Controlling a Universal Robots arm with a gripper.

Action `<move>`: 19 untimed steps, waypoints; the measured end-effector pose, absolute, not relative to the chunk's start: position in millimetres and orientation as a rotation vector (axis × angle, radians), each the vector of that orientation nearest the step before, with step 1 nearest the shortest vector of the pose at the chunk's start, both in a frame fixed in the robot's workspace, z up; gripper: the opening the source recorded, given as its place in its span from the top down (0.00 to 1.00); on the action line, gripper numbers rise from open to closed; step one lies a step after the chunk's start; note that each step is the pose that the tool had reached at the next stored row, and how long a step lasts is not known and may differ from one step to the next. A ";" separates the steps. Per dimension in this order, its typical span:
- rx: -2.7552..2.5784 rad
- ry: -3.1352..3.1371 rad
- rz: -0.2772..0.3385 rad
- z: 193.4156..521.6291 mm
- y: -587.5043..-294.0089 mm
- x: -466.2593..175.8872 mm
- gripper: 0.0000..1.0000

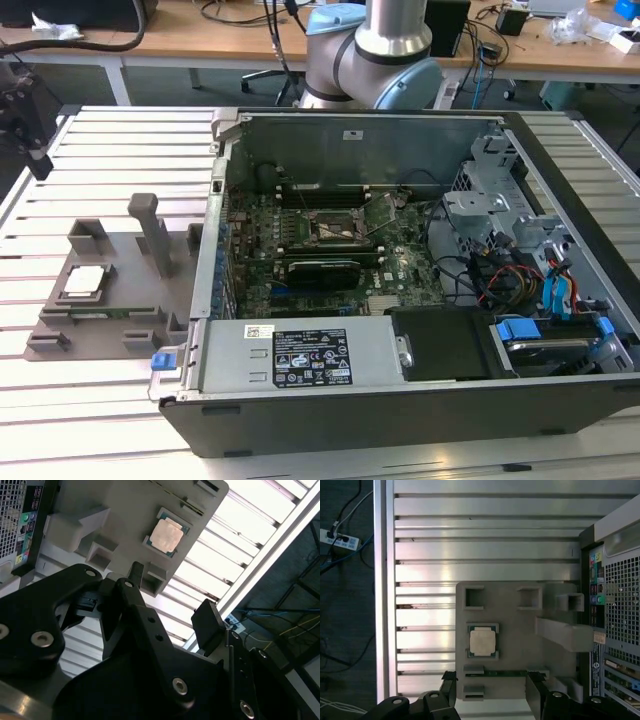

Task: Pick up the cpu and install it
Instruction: 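Pick up the cpu and move it towards the insertion slot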

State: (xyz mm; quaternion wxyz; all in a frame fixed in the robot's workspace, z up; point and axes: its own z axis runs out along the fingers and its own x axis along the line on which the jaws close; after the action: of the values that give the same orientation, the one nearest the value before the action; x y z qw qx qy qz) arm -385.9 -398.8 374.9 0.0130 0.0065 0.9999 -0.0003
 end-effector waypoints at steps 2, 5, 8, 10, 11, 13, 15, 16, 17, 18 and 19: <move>0.020 3.116 -0.001 373.5 -398.9 -385.9 0.34; 0.020 3.116 -0.001 371.1 -398.9 -385.9 0.34; 0.020 3.116 -0.001 369.5 -398.9 -385.9 0.34; 0.020 3.116 -0.001 368.5 -398.9 -385.9 0.34; 0.020 3.116 -0.001 368.0 -398.8 -385.9 0.34; 0.020 3.116 -0.001 367.1 -398.9 -385.9 0.34; 0.020 3.116 -0.001 366.1 -398.9 -385.9 0.34; 0.020 3.116 -0.001 365.4 -398.9 -385.9 0.34; 0.020 3.116 -0.001 365.0 -398.8 -385.9 0.34; 0.020 3.116 -0.001 364.4 -398.9 -385.9 0.34; 0.020 3.116 -0.001 364.0 -398.9 -385.9 0.34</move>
State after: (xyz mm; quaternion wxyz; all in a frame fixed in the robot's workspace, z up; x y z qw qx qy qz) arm -385.9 -398.9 364.0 0.0130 0.0065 0.9999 -0.0003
